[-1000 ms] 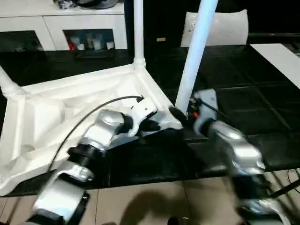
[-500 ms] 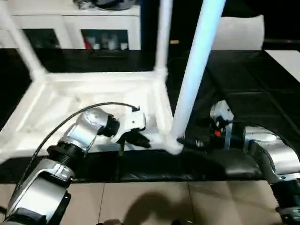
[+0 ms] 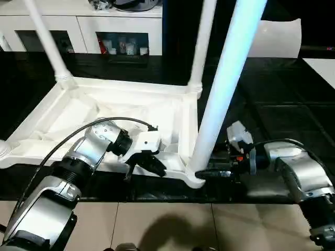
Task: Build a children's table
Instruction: Rotate leg to tighten
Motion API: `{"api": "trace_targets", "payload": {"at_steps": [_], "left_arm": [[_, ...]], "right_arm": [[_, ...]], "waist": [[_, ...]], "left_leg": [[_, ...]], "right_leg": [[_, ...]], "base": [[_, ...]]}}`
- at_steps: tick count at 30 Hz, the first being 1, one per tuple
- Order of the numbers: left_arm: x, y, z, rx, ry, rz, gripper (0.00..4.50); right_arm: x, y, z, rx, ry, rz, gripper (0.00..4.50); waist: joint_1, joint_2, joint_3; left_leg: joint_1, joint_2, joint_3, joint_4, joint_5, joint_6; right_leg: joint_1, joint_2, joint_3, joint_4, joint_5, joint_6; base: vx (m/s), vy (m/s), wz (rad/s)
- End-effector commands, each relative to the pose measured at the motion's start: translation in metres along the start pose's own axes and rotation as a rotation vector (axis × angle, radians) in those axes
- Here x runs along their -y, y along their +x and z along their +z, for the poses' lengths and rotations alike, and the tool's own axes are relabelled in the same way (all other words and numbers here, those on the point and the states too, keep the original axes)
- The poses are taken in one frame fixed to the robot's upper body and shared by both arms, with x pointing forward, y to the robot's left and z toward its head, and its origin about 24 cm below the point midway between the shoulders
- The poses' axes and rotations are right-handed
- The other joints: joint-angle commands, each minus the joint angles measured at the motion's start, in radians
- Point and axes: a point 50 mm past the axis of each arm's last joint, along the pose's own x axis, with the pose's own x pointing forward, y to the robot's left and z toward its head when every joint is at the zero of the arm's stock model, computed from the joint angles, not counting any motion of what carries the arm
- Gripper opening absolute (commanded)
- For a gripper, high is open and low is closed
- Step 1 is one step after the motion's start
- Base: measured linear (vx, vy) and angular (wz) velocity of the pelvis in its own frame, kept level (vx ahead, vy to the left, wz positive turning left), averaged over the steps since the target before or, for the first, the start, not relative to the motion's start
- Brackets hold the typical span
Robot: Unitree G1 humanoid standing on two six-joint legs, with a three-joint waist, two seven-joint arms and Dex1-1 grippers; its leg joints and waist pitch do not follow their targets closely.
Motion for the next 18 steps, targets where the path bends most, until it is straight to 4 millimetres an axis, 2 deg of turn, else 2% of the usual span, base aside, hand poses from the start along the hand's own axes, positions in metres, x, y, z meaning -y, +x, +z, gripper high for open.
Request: {"api": "trace_targets", "payload": {"at_steps": [1,10,12,17,18], "left_arm": [[-0.0032,0.0004,0.0168,0.022,0.09,-0.041,0.0],[-0.0023,0.0001,0.015,0.02,0.093,-0.035,0.0],[-0.0017,-0.0001,0.0141,0.02,0.092,-0.034,0.0],[-0.0015,-0.0009,0.0128,0.019,0.087,-0.027,0.0],[-0.0016,-0.001,0.0127,0.02,0.085,-0.023,0.0]], "right_arm": [[0.0024,0.002,0.0061,-0.001,-0.027,0.029,3.48],[0.0045,0.0038,0.006,-0.005,-0.033,0.054,2.73],[0.0048,0.0047,0.0053,-0.007,-0.035,0.058,2.44],[0.0036,0.0061,0.0045,-0.004,-0.029,0.072,2.14],[0.0029,0.0067,0.0044,0.0,-0.024,0.076,2.08]], "waist": [[-0.004,-0.014,-0.076],[-0.002,-0.018,-0.075],[-0.002,-0.02,-0.074],[-0.001,-0.019,-0.074],[-0.002,-0.022,-0.074]], "left_leg": [[-0.007,0.001,0.019,-0.065,-0.125,0.081],[-0.006,0.003,0.019,-0.065,-0.12,0.078],[-0.007,0.002,0.019,-0.065,-0.12,0.078],[-0.006,0.003,0.019,-0.065,-0.117,0.079],[-0.006,0.002,0.02,-0.065,-0.116,0.079]], "right_leg": [[0.074,-0.049,0.049,-0.072,-0.411,-0.08],[0.072,-0.05,0.05,-0.072,-0.416,-0.076],[0.073,-0.049,0.049,-0.072,-0.42,-0.074],[0.072,-0.049,0.05,-0.071,-0.415,-0.076],[0.073,-0.049,0.05,-0.071,-0.418,-0.074]], "base": [[0.0,0.0,0.0],[0.0,0.0,0.0],[0.0,0.0,0.0],[0.0,0.0,0.0],[0.0,0.0,0.0]]}}
